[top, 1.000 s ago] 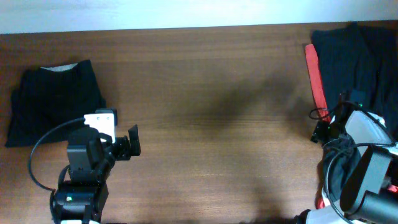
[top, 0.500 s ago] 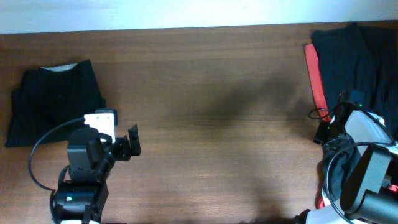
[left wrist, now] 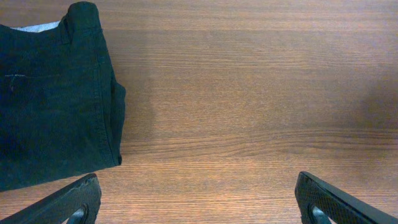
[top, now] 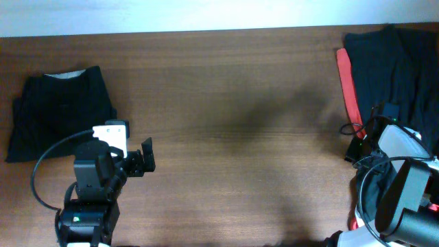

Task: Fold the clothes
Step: 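Reach the right gripper to the dark green shirt on the pile, then grasp the dark green shirt with the right gripper and lift it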

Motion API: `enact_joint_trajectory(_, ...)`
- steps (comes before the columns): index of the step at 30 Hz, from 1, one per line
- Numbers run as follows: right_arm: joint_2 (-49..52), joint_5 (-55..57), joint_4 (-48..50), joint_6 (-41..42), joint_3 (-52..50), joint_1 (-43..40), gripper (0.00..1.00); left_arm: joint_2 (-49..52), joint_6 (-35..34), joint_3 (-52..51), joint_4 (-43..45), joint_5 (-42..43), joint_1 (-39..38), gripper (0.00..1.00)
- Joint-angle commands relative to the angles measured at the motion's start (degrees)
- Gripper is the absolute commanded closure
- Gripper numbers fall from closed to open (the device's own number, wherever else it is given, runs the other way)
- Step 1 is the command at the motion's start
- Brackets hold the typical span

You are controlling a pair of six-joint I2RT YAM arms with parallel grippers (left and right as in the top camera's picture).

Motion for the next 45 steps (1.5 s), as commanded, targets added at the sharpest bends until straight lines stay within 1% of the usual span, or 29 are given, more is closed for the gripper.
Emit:
enact_joint_trajectory(1, 0.28, 1.33, 0.09, 0.79, -0.35, -0.26, 0.6, 0.04, 0.92, 1.22, 0.04, 0.15, 0.31, 0.01)
enact_joint_trajectory(2, 0.28, 1.33, 0.07, 0.81, -0.35, -0.26, 0.7, 0.04, 0.92, 1.22, 0.04, 0.15, 0.31, 0.01)
enact_joint_trajectory(3, 0.28, 1.36, 0.09, 1.03, -0.35, -0.26, 0.73, 0.04, 0.92, 1.22, 0.04, 0.15, 0.31, 0.01)
enact_joint_trajectory(6, 0.28, 1.36, 0.5, 1.03, -0.35, -0.26, 0.86, 0.04, 0.92, 1.22, 0.04, 0.15, 0.31, 0.01)
enact_joint_trajectory(8, 0.26, 1.38, 0.85, 2.54, -0.35, -0.26, 0.94, 0.04, 0.92, 1.22, 0.04, 0.15, 0.31, 0.01)
enact_joint_trajectory(9, 0.24, 1.36, 0.94, 2.54, -0.28, -0.26, 0.96, 0.04, 0.92, 1.22, 0.04, 0.15, 0.31, 0.01)
enact_joint_trajectory(12, -0.35, 1.01, -0.96, 2.51, 1.79, -0.26, 0.96, 0.04, 0.92, 1.22, 0.07, 0.15, 0.31, 0.01)
enact_joint_trajectory(16, -2.78, -1.31, -7.74, 2.4, 9.4, -0.26, 0.96, 0.04, 0.94, 1.22, 0.46, 0.0, 0.31, 0.01)
enact_joint_trajectory(20, -5.66, -5.88, -18.62, -2.8, 23.47, -0.26, 0.96, 0.04, 0.94, 1.22, 0.5, -0.04, 0.31, 0.01)
enact_joint_trajectory(22, -6.75, -6.21, -23.58, -4.35, 31.04, -0.26, 0.96, 0.04, 0.94, 1.22, 0.74, -0.04, 0.31, 0.01)
enact_joint_trajectory(24, -7.32, -6.21, -25.51, -4.57, 36.81, -0.39, 0.96, 0.04, 0.94, 1.22, 1.16, -0.04, 0.31, 0.01)
enact_joint_trajectory(27, -7.39, -6.67, -25.92, -4.5, 42.03, -1.6, 0.96, 0.04, 0.94, 1.22, 1.33, -0.02, 0.31, 0.01)
enact_joint_trajectory(29, -7.39, -8.24, -25.92, -4.59, 43.63, -2.03, 0.96, 0.04, 0.94, 1.22, 1.36, -0.02, 0.31, 0.01)
enact_joint_trajectory(30, -7.39, -11.37, -25.9, -5.97, 44.96, -2.19, 0.96, 0.04, 0.94, 1.22, 1.36, -0.02, 0.31, 0.01)
enact_joint_trajectory(31, -7.43, -15.5, -25.88, -9.01, 46.18, -2.19, 0.96, 0.04, 0.94, 1.22, 1.36, -0.02, 0.31, 0.01)
enact_joint_trajectory(32, -7.43, -22.91, -25.9, -13.25, 48.96, -2.19, 0.96, 0.04, 0.94, 1.22, 1.36, -0.02, 0.31, 0.01)
enact_joint_trajectory(33, -7.43, -27.23, -25.9, -14.78, 50.8, -2.16, 0.96, 0.04, 0.94, 1.22, 1.36, -0.02, 0.31, 0.01)
enact_joint_trajectory(35, -7.45, -39.89, -26.77, -18.51, 56.59, -2.08, 0.96, 0.04, 0.94, 1.22, 1.36, -0.02, 0.31, 0.01)
enact_joint_trajectory(36, -7.5, -47.52, -27.63, -22.14, 59.21, -2.03, 0.96, 0.04, 0.94, 1.22, 1.36, -0.02, 0.31, 0.01)
enact_joint_trajectory(38, -7.87, -66.97, -30.34, -31.63, 64.87, -1.97, 0.96, 0.04, 0.94, 1.22, 1.36, -0.02, 0.31, 0.01)
enact_joint_trajectory(39, -8.07, -73.2, -31.26, -33.46, 67.01, -1.88, 0.96, 0.04, 0.94, 1.22, 1.38, -0.02, 0.31, 0.01)
enact_joint_trajectory(41, -8.79, -79.12, -31.93, -34.14, 69.09, -0.81, 0.96, 0.04, 0.94, 1.22, 1.36, -0.02, 0.31, 0.01)
enact_joint_trajectory(45, -9.44, -79.14, -35.3, -34.27, 68.91, 6.36, 0.96, 0.04, 0.94, 1.22, 1.51, -0.02, 0.31, 0.01)
